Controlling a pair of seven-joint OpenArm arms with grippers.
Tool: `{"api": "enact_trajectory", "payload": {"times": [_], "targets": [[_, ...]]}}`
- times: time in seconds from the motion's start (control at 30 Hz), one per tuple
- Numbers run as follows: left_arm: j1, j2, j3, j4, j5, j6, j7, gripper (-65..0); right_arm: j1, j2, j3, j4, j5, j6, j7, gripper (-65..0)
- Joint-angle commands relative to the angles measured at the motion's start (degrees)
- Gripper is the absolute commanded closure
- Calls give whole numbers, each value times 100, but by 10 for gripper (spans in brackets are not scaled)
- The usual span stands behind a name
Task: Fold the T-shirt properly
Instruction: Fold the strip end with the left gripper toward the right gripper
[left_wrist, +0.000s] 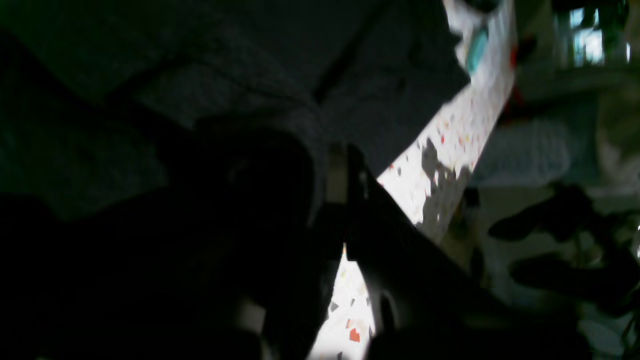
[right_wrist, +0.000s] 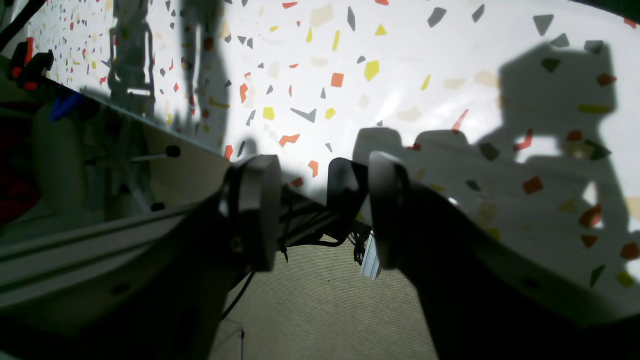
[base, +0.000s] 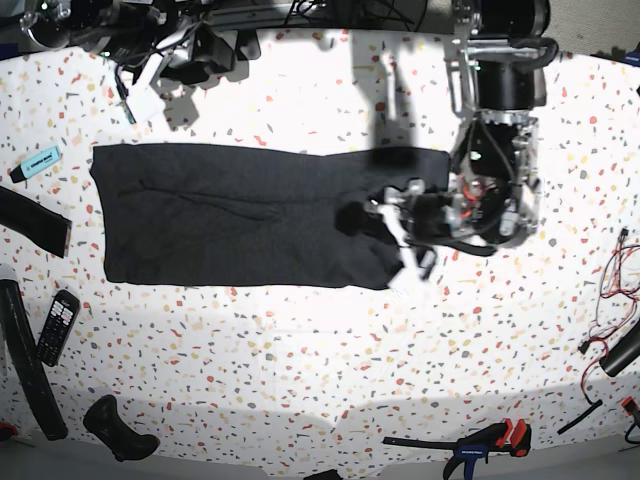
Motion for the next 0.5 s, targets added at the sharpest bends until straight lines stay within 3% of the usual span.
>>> {"api": "enact_trajectory", "payload": {"times": [0.0, 0.23, 0.47], "targets": [[-125, 20, 129, 111, -173, -46, -131, 0, -17, 48, 33, 107, 114, 30, 81, -280], [-127, 15, 476, 111, 243, -44, -890, 0, -20, 50, 33, 107, 114, 30, 57, -280], [-127, 20, 470, 111, 424, -44, -881, 0, -17, 48, 33, 107, 116, 30, 61, -280]]}}
